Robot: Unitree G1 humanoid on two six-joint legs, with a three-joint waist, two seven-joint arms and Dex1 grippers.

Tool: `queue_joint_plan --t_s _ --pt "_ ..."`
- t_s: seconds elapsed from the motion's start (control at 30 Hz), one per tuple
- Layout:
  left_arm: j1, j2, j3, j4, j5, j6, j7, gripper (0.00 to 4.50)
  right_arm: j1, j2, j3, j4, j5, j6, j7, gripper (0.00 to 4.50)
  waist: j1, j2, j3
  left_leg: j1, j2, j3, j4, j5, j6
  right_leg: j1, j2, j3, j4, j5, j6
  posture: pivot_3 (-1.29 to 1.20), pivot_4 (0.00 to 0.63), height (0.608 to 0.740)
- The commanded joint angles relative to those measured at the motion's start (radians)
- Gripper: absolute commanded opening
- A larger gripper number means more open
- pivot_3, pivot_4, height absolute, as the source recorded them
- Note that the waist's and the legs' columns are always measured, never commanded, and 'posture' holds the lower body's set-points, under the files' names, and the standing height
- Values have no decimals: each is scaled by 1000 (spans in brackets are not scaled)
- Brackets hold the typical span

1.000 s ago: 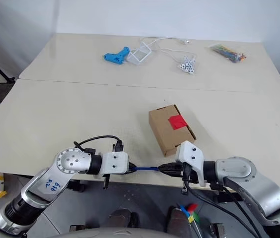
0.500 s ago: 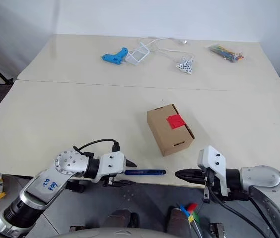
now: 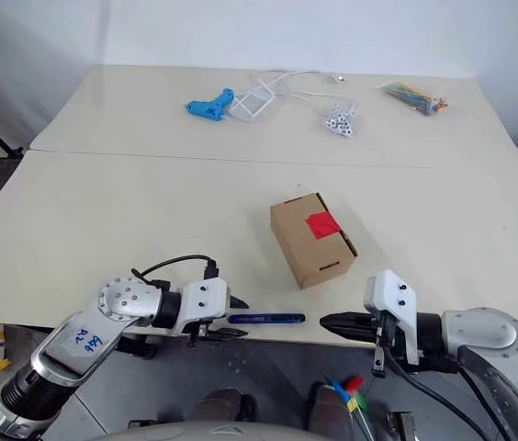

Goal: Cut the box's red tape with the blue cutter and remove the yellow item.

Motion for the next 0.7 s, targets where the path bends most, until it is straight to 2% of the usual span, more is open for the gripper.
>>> queue_joint_plan --t_s 0.03,0.13,0.4,0.63,0.7 --pt "41 10 -40 19 45 39 33 1308 -9 10 -12 -32 19 -9 -6 0 2 0 0 0 0 0 0 0 0 0 0 0 0 0 0 0 150 740" --pt "54 6 -48 4 39 50 42 420 -10 11 -13 -33 22 -8 -5 0 8 0 -1 0 -1 0 0 0 0 1 -1 0 0 0 0 0 150 740" --pt "49 10 -60 15 50 29 50 386 -45 17 18 -35 21 -2 -13 0 7 1 -2 1 -1 0 0 0 0 1 -1 1 0 0 0 0 150 740" --pt "-3 -1 -84 49 93 -35 59 386 -176 38 159 -11 -31 22 -38 0 10 1 -2 0 -2 0 1 1 1 1 -2 1 -2 0 0 0 150 740" --pt "-22 -9 -94 53 105 -48 60 386 -212 40 215 26 -87 17 -46 0 9 1 -2 0 -2 0 1 1 1 1 -2 1 -2 0 0 0 150 740"
